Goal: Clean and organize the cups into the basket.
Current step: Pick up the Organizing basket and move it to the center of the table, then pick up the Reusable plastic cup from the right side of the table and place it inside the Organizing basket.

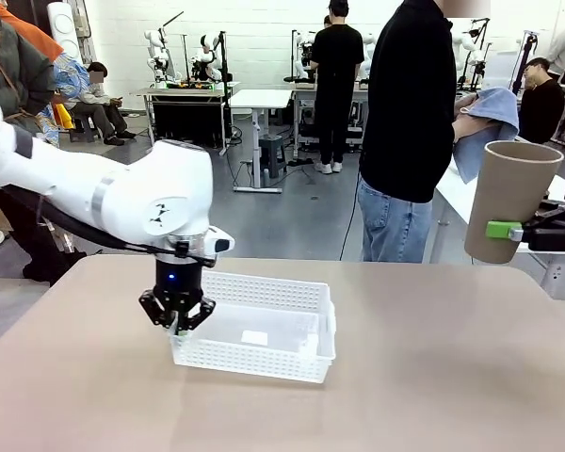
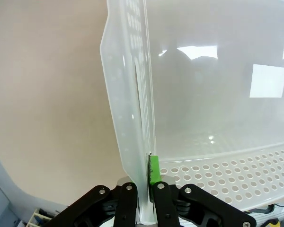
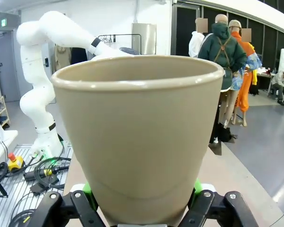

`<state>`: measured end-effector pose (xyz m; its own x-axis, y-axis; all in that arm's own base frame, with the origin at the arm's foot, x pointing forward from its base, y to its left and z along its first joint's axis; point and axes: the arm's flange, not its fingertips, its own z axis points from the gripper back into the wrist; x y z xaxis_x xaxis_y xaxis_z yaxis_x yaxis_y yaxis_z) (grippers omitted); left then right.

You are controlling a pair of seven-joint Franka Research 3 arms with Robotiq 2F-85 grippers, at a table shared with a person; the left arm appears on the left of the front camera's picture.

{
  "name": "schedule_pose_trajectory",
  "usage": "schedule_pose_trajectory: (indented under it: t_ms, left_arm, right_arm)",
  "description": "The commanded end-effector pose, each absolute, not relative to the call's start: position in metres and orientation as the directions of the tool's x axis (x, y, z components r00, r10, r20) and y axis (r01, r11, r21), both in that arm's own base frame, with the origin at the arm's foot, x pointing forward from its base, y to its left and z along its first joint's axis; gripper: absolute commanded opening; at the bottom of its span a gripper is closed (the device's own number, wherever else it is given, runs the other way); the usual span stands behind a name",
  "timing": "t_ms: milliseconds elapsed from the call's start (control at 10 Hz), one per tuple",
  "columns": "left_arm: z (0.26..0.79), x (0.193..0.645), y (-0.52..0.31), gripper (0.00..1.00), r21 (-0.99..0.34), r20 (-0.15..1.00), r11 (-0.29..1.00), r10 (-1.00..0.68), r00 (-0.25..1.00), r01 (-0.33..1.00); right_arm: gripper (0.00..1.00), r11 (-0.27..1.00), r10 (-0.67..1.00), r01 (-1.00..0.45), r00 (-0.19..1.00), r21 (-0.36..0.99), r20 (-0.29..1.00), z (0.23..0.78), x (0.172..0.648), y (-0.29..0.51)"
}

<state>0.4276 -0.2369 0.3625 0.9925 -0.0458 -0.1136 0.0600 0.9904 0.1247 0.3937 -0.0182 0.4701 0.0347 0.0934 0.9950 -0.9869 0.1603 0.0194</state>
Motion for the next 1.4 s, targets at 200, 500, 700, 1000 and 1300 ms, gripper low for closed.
schedule_pose_trajectory:
  t_ms: [200, 500, 700, 1000, 1300]
  left_arm:
    - [0.359, 0.427, -0.284, 0.0, 0.196, -0.111, 0.978, -0.051, 0.992, 0.072]
    - [0.363, 0.423, -0.299, 0.0, 0.183, -0.102, 0.982, -0.028, 0.994, 0.047]
    - [0.366, 0.417, -0.294, 0.0, 0.154, -0.111, 0.988, 0.01, 0.994, 0.007]
    - [0.37, 0.423, -0.291, 0.0, 0.146, -0.095, 0.987, -0.054, 0.994, 0.067]
    - [0.37, 0.423, -0.291, 0.0, 0.146, -0.095, 0.987, -0.054, 0.994, 0.067]
  right_arm:
    - [0.0, 0.158, 0.097, -0.987, 0.012, -0.004, 0.995, 0.465, 0.392, -0.018]
    - [0.0, 0.158, 0.097, -0.987, 0.012, -0.004, 0.995, 0.465, 0.392, -0.018]
    - [0.0, 0.158, 0.097, -0.987, 0.012, -0.004, 0.995, 0.465, 0.392, -0.018]
    - [0.0, 0.158, 0.097, -0.987, 0.012, -0.004, 0.995, 0.465, 0.392, -0.018]
    - [0.81, 0.096, 0.358, -0.995, 0.02, -0.016, 0.934, 0.485, 0.381, 0.023]
